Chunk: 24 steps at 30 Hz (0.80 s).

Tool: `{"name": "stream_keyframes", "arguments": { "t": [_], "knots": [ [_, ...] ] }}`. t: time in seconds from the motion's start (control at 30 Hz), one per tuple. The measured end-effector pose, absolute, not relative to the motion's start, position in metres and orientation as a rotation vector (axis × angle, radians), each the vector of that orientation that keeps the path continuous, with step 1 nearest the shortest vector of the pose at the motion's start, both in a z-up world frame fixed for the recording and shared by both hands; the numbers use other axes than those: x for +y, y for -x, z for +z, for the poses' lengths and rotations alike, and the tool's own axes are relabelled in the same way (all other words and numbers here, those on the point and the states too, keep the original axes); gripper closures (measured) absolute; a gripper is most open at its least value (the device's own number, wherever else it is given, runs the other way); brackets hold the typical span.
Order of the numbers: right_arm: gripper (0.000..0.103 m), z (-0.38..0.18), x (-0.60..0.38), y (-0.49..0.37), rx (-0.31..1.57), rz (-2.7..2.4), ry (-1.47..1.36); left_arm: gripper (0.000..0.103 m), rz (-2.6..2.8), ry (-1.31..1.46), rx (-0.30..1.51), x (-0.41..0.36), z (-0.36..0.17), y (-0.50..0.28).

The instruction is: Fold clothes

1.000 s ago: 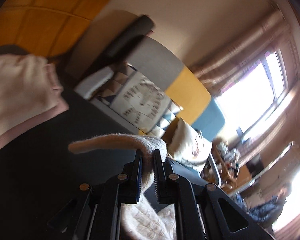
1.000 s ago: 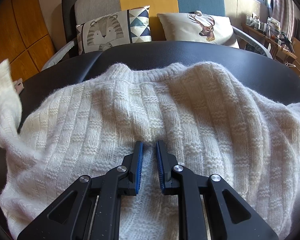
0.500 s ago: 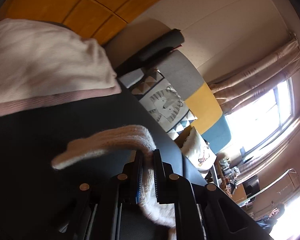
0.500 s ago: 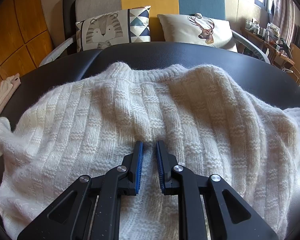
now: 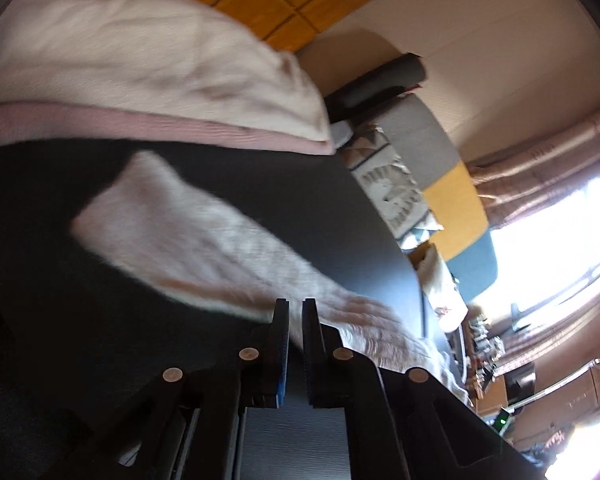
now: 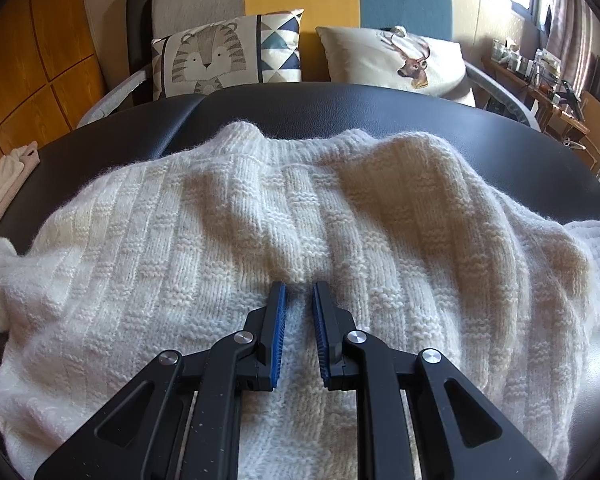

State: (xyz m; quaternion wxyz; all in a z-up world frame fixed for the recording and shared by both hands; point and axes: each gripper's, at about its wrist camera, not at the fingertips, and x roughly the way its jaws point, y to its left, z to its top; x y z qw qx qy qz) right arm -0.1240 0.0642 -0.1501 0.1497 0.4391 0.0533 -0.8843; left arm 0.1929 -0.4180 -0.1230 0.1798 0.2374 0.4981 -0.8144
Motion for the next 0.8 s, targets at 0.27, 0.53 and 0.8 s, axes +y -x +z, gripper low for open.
{"name": "stream_keyframes", "arguments": {
  "t": [0.27,0.53,0.8],
  "knots": [
    [0.065,-0.111,0.036,0.112,0.128,-2.481,-1.118,0.093,-2.248,-0.755,1.515,-0.430,-0.146,-0.187],
    [0.057,-0.107,-0.056,0.100,0.244,-2.238,-1.058,0.085,-2.359,-0.753,1.292,-0.425,-0.117,-0.182],
    [0.068,-0.127,-0.109,0.115,0.298,-2.143,-1.158,0.083,-2.232,-0.825,1.237,-0.453,-0.122,-0.183]
  ]
}}
